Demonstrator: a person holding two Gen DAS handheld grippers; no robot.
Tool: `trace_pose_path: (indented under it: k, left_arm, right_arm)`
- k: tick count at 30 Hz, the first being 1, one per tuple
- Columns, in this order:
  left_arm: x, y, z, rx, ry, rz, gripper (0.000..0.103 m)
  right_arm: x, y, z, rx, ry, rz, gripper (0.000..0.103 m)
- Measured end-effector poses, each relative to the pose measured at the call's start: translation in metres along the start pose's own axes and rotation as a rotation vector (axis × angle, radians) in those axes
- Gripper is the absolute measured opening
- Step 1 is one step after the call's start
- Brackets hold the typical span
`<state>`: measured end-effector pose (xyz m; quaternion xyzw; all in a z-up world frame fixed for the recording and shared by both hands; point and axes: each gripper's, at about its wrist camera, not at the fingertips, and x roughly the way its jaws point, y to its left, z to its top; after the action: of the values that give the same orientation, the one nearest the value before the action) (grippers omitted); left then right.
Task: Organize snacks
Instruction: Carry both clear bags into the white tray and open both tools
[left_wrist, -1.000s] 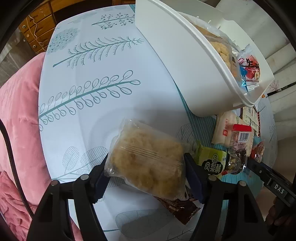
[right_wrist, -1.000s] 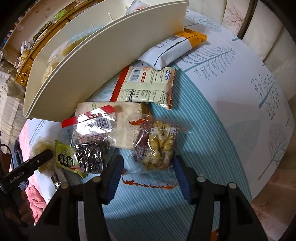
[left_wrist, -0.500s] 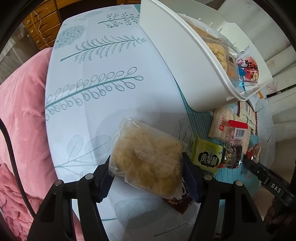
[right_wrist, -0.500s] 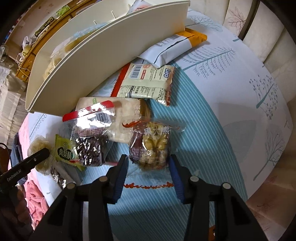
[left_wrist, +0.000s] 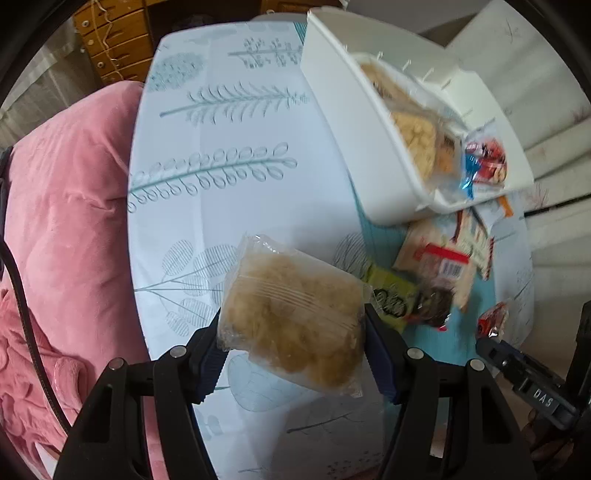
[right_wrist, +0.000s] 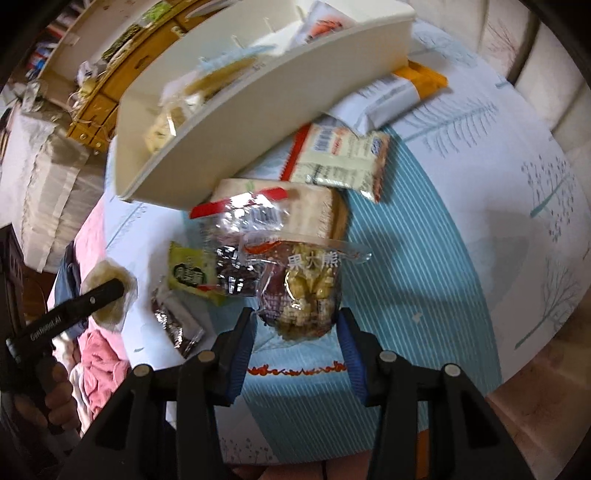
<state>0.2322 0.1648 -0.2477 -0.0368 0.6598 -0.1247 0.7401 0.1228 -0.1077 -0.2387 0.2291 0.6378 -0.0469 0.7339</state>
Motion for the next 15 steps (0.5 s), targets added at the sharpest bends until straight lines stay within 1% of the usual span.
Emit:
trace_pose_path:
  k: [4, 7, 15]
  left_arm:
    - [-0.024, -0.006, 0.005, -0.016, -0.021, -0.001, 0.065]
    - [-0.038, -0.017, 0.009, -0.029, -0.038, 0.001, 0.065]
    - [-0.06, -0.053, 0.022, -0.037, -0.071, -0.007, 0.066]
  right_arm:
    - [-0.011, 0.002, 0.014, -0.05, -0.01, 0.023, 0.045]
    - [-0.022, 0.002, 0.027, -0.09, -0.028, 0.036, 0.045]
    - [-0.05, 0.001, 0.065, -0.191, -0.068, 0.066, 0.045]
